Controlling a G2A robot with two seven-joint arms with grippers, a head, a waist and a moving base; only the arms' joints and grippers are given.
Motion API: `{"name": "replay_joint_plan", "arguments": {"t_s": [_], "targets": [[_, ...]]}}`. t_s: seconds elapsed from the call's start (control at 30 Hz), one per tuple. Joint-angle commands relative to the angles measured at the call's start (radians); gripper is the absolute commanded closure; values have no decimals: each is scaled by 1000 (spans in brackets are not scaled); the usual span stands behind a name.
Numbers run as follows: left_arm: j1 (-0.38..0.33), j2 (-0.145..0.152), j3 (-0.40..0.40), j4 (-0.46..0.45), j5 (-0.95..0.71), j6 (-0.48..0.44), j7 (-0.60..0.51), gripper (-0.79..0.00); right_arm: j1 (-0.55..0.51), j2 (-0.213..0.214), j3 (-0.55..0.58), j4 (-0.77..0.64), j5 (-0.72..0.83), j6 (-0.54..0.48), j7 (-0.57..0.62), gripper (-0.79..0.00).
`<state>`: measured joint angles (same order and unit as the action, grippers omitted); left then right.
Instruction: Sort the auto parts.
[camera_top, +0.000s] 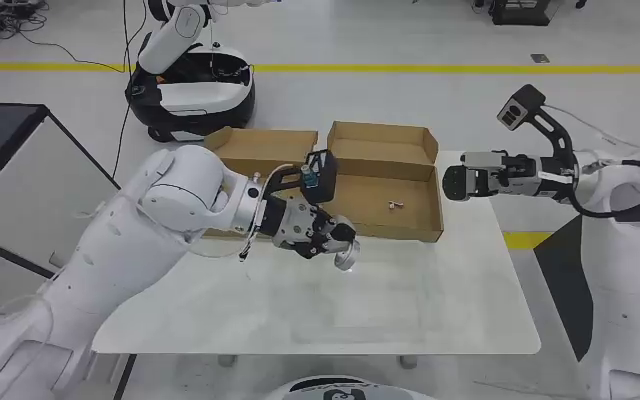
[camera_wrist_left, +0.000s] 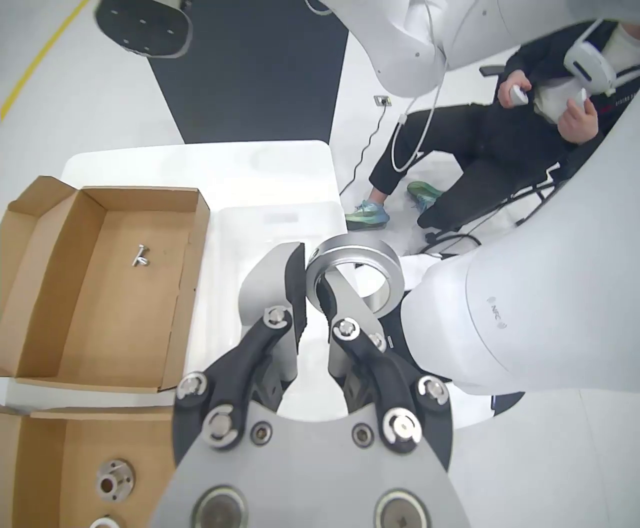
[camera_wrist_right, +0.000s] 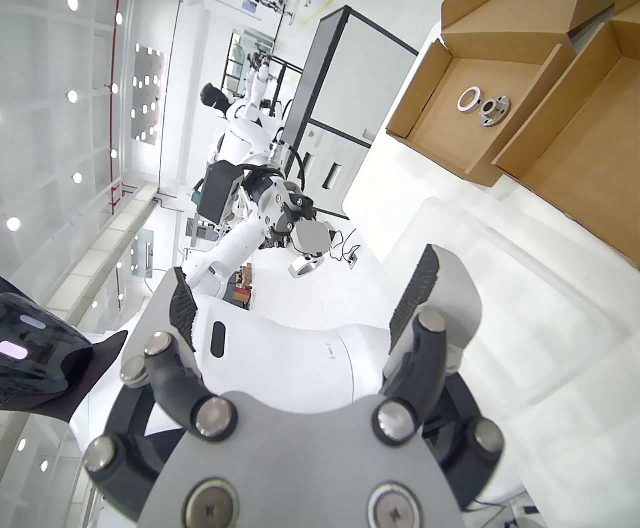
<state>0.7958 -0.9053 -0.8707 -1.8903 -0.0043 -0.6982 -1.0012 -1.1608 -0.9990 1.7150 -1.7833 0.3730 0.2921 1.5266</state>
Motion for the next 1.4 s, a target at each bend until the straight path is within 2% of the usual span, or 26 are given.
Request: {"name": "replay_joint_plan", "arguments": {"t_s": [0.0, 0.2, 0.37, 0.5, 0.8, 0.83, 1.03, 1.27, 1.37], "targets": [[14, 2, -32, 11, -11, 7, 84, 0, 0, 0, 0, 0, 0, 0, 0, -785], [58, 7, -116, 26, -75, -24, 221, 0, 0, 0, 0, 0, 0, 0, 0, -785], [97, 7, -148, 37, -210, -129, 289, 0, 0, 0, 0, 0, 0, 0, 0, -785], [107, 8, -173, 49, -303, -206, 303, 0, 0, 0, 0, 0, 0, 0, 0, -785], [107, 8, -173, 49, -303, -206, 303, 0, 0, 0, 0, 0, 0, 0, 0, -785], [117, 7, -174, 42, -317, -198, 328, 0, 0, 0, 0, 0, 0, 0, 0, -785], [150, -1, -183, 22, -444, -241, 398, 0, 0, 0, 0, 0, 0, 0, 0, -785], [165, -10, -183, 31, -648, -314, 411, 0, 0, 0, 0, 0, 0, 0, 0, -785], [168, -14, -191, 27, -733, -314, 398, 0, 0, 0, 0, 0, 0, 0, 0, -785]]}}
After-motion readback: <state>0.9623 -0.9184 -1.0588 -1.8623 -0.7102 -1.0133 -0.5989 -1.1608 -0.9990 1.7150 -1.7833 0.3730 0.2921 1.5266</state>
